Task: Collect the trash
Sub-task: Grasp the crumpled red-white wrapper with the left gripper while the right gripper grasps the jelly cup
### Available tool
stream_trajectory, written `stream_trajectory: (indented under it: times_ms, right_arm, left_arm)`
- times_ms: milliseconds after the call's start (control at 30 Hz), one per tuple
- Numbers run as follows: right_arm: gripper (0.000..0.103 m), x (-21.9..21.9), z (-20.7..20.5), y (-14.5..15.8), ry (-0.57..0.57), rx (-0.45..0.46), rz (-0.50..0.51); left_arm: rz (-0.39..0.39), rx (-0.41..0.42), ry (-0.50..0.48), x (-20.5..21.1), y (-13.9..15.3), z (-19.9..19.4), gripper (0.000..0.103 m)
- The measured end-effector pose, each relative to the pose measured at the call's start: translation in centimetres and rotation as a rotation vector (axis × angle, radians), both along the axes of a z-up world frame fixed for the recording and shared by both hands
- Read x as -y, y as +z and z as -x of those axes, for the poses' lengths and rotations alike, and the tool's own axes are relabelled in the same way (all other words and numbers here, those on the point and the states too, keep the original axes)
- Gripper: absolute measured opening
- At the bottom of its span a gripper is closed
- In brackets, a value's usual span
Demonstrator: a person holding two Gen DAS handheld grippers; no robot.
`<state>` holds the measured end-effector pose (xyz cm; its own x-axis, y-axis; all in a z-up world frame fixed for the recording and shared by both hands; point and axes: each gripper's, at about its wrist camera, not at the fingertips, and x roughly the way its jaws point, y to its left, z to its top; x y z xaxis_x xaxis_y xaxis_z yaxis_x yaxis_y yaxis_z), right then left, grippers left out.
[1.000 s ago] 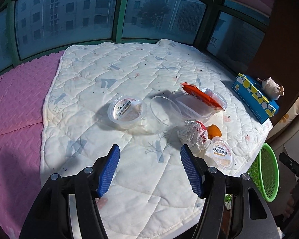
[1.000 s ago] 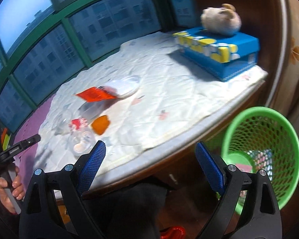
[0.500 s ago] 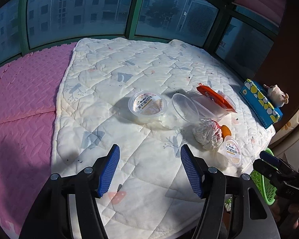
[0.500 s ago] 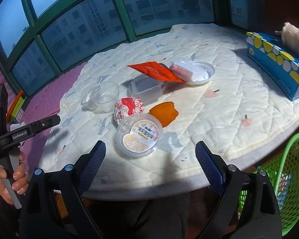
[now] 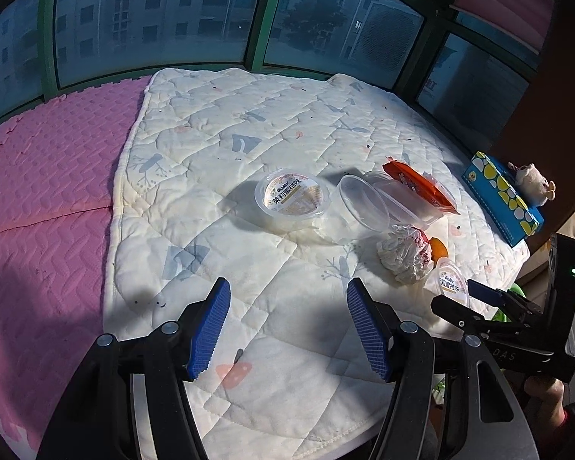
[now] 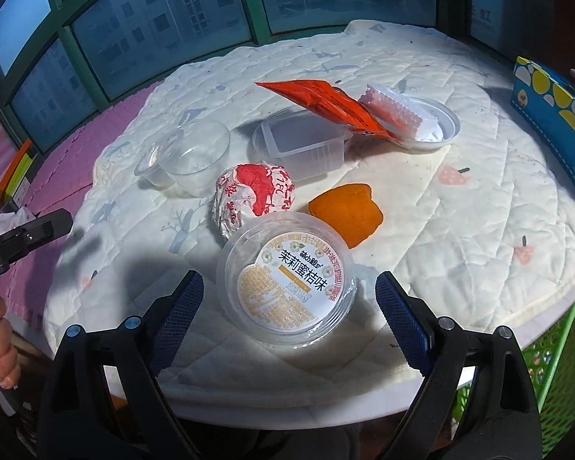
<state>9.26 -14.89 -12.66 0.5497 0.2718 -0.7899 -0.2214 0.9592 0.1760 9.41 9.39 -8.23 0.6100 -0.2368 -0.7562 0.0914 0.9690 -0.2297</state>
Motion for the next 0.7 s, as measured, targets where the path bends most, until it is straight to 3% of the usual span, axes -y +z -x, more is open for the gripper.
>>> stream_trajectory:
  times_ms: [300, 700]
  right_arm:
    - [0.069, 0.2, -0.4, -0.3, 0.004, -0.013, -0.034]
    - [0.069, 3.3, 2.1, 1.9, -0.053, 0.056, -0.063]
  left_arm:
    - [0.009, -0.015, -0.048, 2.1, -0.5, -0.5, 0.061]
    - [0.036, -0.024, -0.145, 7.1, -0.7, -1.3, 0.061]
